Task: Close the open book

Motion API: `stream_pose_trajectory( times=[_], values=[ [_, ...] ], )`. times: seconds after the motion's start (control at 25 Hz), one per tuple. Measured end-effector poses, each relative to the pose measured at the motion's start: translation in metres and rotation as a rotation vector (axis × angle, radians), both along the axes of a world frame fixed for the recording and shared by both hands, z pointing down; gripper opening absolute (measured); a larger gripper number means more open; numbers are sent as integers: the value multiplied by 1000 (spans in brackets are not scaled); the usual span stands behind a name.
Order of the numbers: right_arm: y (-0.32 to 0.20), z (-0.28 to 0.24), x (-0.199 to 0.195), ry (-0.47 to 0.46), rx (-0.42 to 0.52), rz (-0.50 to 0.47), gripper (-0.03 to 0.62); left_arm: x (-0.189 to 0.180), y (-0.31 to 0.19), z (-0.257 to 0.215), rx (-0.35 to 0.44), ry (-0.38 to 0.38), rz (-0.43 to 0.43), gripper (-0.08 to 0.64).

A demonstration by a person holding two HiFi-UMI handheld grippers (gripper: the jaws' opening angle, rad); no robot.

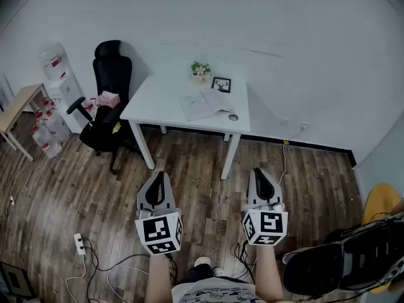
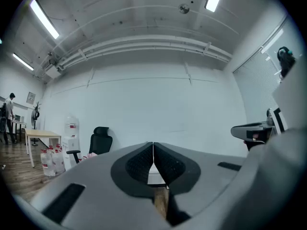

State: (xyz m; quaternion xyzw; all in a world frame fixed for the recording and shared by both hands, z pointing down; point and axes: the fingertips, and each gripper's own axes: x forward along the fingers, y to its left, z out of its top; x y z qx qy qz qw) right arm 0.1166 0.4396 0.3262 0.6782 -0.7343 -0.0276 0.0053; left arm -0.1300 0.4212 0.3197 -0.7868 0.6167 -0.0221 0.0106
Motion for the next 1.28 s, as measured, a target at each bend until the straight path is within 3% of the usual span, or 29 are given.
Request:
stream_pose_trajectory(
  times=[0.92,1.28],
  values=[
    [-36,9,-4,-43,-1,18,43,-12,-41,9,-8,5,20,23],
    [-51,21,-7,-58,-36,23,44,-15,-59,25,-47,8,27,23]
  ],
)
